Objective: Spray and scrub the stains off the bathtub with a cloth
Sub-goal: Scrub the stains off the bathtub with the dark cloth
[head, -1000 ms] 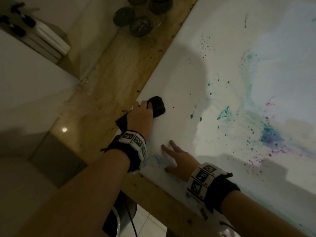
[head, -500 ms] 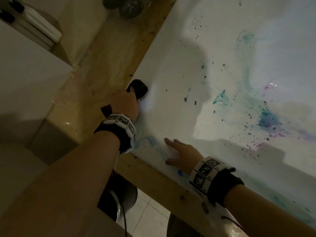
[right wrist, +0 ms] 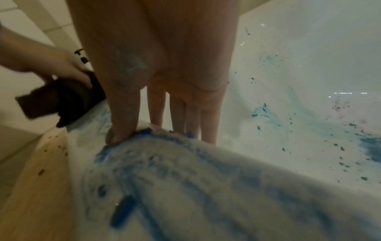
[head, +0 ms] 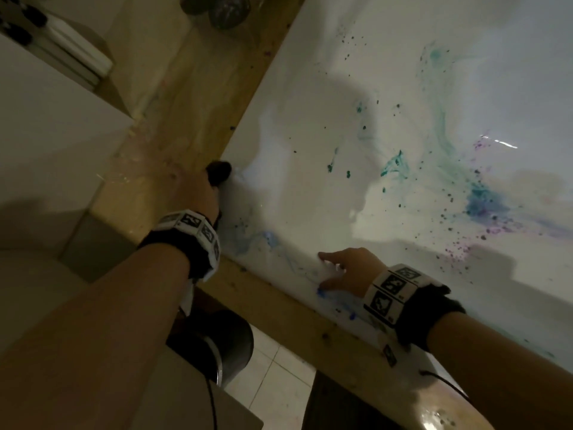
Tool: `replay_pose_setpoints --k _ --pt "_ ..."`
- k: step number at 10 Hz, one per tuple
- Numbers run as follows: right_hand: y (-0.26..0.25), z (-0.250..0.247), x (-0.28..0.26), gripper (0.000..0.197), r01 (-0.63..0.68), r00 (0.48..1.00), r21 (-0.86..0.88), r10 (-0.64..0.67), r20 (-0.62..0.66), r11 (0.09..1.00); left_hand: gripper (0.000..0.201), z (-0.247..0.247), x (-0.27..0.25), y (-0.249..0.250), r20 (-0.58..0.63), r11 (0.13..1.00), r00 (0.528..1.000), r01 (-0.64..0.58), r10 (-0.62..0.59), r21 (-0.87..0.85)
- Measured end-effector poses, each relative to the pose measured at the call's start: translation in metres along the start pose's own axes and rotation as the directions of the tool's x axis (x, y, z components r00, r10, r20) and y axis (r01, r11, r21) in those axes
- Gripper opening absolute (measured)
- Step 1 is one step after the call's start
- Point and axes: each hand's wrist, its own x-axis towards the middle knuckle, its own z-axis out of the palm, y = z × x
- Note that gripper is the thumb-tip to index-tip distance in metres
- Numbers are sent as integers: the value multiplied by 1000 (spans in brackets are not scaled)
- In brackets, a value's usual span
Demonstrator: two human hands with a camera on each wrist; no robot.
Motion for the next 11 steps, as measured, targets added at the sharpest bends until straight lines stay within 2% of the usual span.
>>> replay_pose_setpoints --k 1,2,3,4,5,6,7,8,9,10,11 --pt "-1 1 2 71 7 1000 -26 -7 1 1000 57 26 -25 19 101 994 995 10 -21 107" --pt "0 0 2 72 13 1000 -28 -13 -11 1000 57 25 -45 42 120 993 988 104 -96 -56" --pt "-1 -1 0 73 8 1000 -40 -8 -14 999 52 28 -62 55 90 999 995 -38 40 -32" --pt "0 0 -1 73 8 1000 -38 -8 -3 999 41 22 -61 43 61 984 986 -148 155 -103" --pt "1 2 -1 72 20 1000 -29 -20 -2 999 30 1 -47 14 -73 963 997 -56 38 -265" --pt "4 1 0 72 35 999 -35 -35 -6 999 33 -13 -32 -17 -1 975 993 119 -121 -188" --pt "6 1 1 72 43 999 -39 -43 -8 998 11 20 -15 -18 -207 949 945 285 -254 134" --pt "8 1 1 71 62 998 -47 -63 -14 997 30 12 -49 16 562 891 725 -451 398 -50" --pt "7 -1 3 71 61 997 -34 -63 -34 998 33 39 -65 46 111 994 992 72 -62 -86" --pt "14 -8 4 53 34 999 48 -33 -26 998 33 33 -93 72 137 997 990 -7 19 -83" --pt "32 -19 2 28 12 992 340 31 -119 941 37 28 -96 76 76 978 985 -144 157 -152"
